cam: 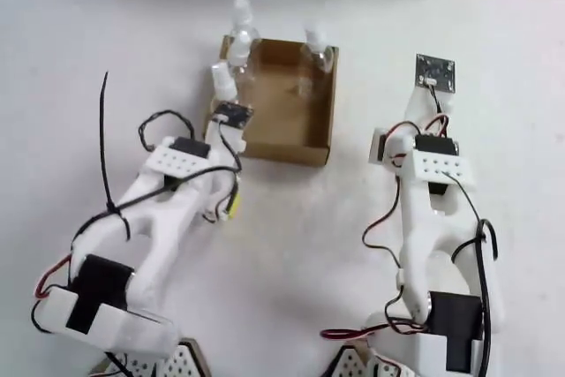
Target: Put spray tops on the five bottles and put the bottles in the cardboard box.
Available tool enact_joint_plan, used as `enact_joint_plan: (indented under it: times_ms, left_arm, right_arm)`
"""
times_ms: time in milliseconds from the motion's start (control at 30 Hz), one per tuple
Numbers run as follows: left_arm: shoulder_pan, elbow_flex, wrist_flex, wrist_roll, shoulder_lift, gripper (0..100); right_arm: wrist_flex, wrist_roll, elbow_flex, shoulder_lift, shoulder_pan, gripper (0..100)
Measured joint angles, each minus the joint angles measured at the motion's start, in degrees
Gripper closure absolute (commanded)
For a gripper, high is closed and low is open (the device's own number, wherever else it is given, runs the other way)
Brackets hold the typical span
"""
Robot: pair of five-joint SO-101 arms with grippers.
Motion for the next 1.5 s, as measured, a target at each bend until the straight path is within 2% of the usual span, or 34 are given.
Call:
enact_joint_plan:
  times_ms: [100, 233, 400, 500, 600, 800, 1200, 1400, 1500]
  left_arm:
    - [-0.09, 0.0, -0.26, 0.44, 0.0, 98]
    - [-0.09, 1.85, -5.63, 3.52, -1.23, 97]
    - [-0.09, 9.85, -13.1, 4.75, -8.7, 97]
    - [-0.09, 11.87, -14.59, 5.1, -12.13, 97]
    - [-0.09, 12.13, -14.59, 5.36, -13.1, 94]
    - [-0.09, 12.22, -14.95, 5.36, -13.19, 76]
    - [-0.09, 11.78, -13.45, 5.36, -11.16, 76]
    - [-2.2, 3.52, -6.42, 3.6, -0.79, 76]
    - [-3.34, 0.26, -3.69, 3.34, 2.55, 83]
  right_arm:
    - [0.0, 0.0, 0.0, 0.0, 0.0, 98.1]
    - [0.0, 0.0, 0.0, 0.0, 0.0, 98.1]
    - [0.0, 0.0, 0.0, 0.0, 0.0, 98.1]
    - [0.0, 0.0, 0.0, 0.0, 0.0, 98.1]
    - [0.0, 0.0, 0.0, 0.0, 0.0, 98.1]
    - [0.0, 0.0, 0.0, 0.0, 0.0, 98.1]
    - [0.0, 0.0, 0.0, 0.0, 0.0, 98.1]
    - [0.0, 0.0, 0.0, 0.0, 0.0, 98.1]
    - [0.0, 0.0, 0.0, 0.0, 0.0, 98.1]
